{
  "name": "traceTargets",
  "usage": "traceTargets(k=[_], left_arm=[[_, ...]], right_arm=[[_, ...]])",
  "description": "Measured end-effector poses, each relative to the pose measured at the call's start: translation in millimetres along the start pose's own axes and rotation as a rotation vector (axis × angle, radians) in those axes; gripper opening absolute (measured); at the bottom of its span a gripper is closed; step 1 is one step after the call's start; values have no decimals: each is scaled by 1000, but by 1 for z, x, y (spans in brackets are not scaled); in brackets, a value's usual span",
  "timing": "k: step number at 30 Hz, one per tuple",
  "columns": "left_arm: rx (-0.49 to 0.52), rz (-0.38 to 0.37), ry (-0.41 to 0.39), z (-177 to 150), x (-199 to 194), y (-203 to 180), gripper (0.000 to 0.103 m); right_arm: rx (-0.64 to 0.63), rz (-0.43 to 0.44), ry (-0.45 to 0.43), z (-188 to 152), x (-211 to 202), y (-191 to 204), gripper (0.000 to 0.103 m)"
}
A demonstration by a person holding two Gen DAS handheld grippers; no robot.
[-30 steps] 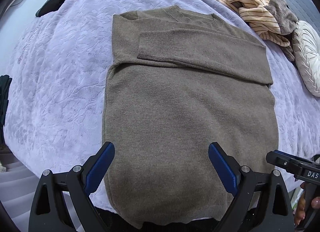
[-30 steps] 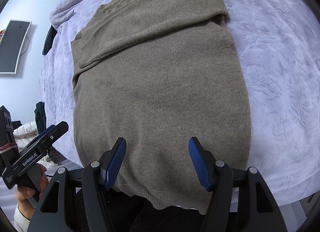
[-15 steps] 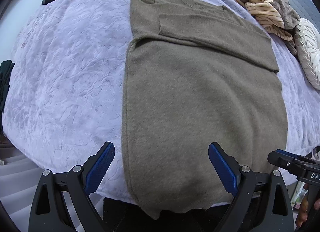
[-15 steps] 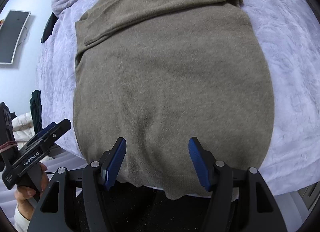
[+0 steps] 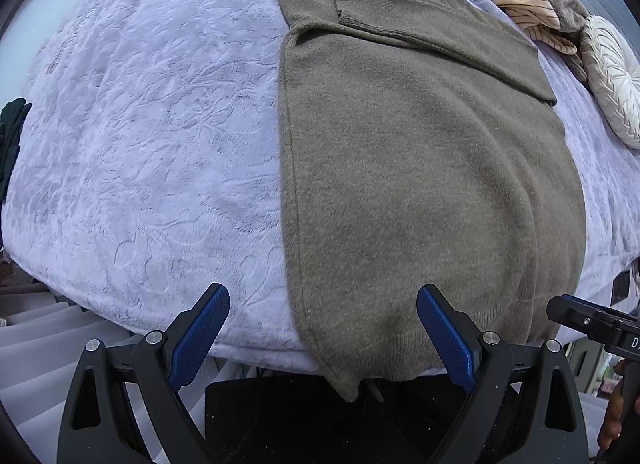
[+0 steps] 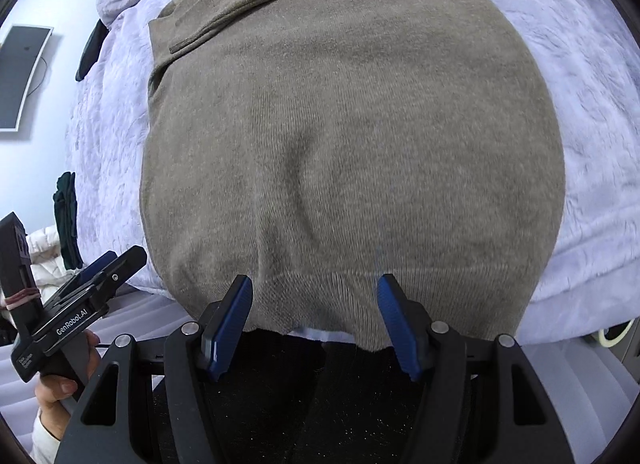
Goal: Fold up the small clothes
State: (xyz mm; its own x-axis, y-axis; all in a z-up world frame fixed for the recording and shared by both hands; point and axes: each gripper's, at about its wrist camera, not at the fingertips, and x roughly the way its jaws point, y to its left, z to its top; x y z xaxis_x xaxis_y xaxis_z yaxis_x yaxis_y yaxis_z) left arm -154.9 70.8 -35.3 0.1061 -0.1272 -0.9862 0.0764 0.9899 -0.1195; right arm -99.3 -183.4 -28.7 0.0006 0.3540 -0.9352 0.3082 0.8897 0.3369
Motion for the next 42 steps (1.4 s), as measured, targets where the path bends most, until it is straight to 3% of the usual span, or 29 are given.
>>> traceTargets(k=[8,16,30,33,42], left_arm=[[6,-26,-6,-16,0,11,95],[-9,-113,5,-31,4,33,95],[32,-313,93,-45,43,3,95],[-5,-342,103,-44,49,5,95],[-115,-432,140,-47,72,3,95]], right_arm=[[43,-13,-40,-24,-5,-12,68],[136,10,-85,-40,-13,-44,69],[136,-42,-106,-13,-12,-121,69],[167,-16,-79,-9,0,-139,69],[210,183,-37,-6,20,-165,70]])
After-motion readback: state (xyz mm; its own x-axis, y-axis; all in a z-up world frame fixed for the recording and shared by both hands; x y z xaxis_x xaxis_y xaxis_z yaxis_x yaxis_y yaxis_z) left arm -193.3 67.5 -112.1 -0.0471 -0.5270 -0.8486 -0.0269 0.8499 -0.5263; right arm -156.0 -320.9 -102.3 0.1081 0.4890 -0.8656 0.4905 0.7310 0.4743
